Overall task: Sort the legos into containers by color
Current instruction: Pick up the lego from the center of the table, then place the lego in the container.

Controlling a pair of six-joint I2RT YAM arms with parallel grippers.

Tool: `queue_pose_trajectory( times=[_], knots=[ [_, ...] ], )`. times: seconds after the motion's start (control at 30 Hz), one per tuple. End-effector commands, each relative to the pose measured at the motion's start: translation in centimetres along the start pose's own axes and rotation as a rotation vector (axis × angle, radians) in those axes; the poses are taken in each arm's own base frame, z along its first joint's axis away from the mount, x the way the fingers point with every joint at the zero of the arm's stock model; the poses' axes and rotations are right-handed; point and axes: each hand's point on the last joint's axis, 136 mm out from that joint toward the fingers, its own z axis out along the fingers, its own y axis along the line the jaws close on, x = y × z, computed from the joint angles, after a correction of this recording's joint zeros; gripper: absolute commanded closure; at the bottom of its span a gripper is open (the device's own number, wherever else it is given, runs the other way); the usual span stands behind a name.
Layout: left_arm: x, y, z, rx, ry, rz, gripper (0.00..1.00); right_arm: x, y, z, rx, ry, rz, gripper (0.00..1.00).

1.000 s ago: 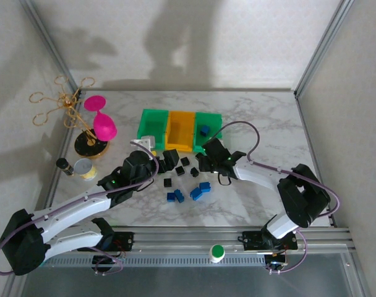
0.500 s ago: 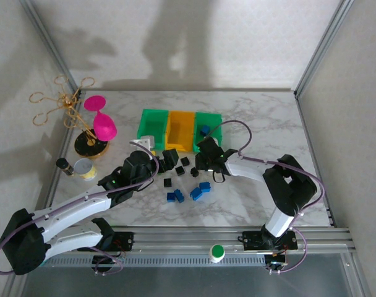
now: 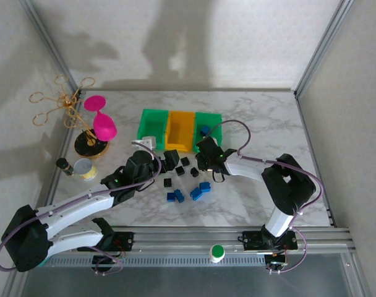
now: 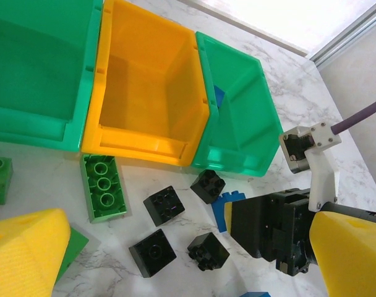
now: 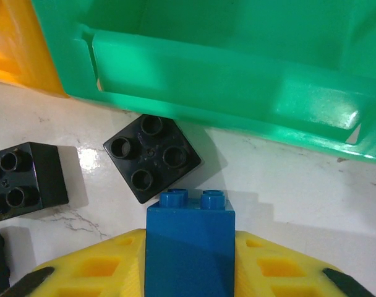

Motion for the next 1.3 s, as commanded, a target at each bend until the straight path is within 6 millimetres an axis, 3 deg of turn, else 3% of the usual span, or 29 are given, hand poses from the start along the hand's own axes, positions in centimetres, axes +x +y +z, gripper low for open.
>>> queue_pose_trajectory(
  times=[0.0, 0.17, 0.33, 0.47, 0.5, 0.67, 0.9, 1.27],
  knots=[
    [-0.7, -0.9, 0.0, 0.013, -0.015, 0.004, 0.01, -1.9, 0.4, -2.3, -0.002, -0.050, -0.003, 0.66],
    [-1.9, -1.9, -0.1, 0.034, -0.038, 0.002, 0.01, -4.2, 0.1, -5.2, 0.018, -0.112, 0.006, 0.66],
    [-3.1, -2.6, 0.0, 0.036, -0.064, 0.012, 0.00, -7.1, -0.1, -6.1, 0.030, -0.157, 0.011, 0.65],
    [-3.8, -2.9, 0.1, 0.029, -0.075, 0.021, 0.00, -9.1, 0.5, -5.2, 0.011, -0.181, 0.017, 0.65],
    [-3.9, -3.0, 0.1, 0.028, -0.077, 0.022, 0.01, -10.0, -0.3, -4.8, 0.022, -0.186, 0.038, 0.65],
    [-4.5, -2.5, 0.0, 0.001, -0.105, 0.008, 0.00, -12.3, -0.6, -3.2, 0.045, -0.207, 0.050, 0.65],
    [-4.8, -2.2, 0.3, -0.015, -0.112, 0.006, 0.01, -13.2, -1.1, -1.0, 0.045, -0.198, 0.072, 0.65],
    [-4.6, -1.9, 0.8, -0.030, -0.113, -0.001, 0.01, -12.7, -2.1, 2.2, 0.067, -0.165, 0.084, 0.64]
  ],
)
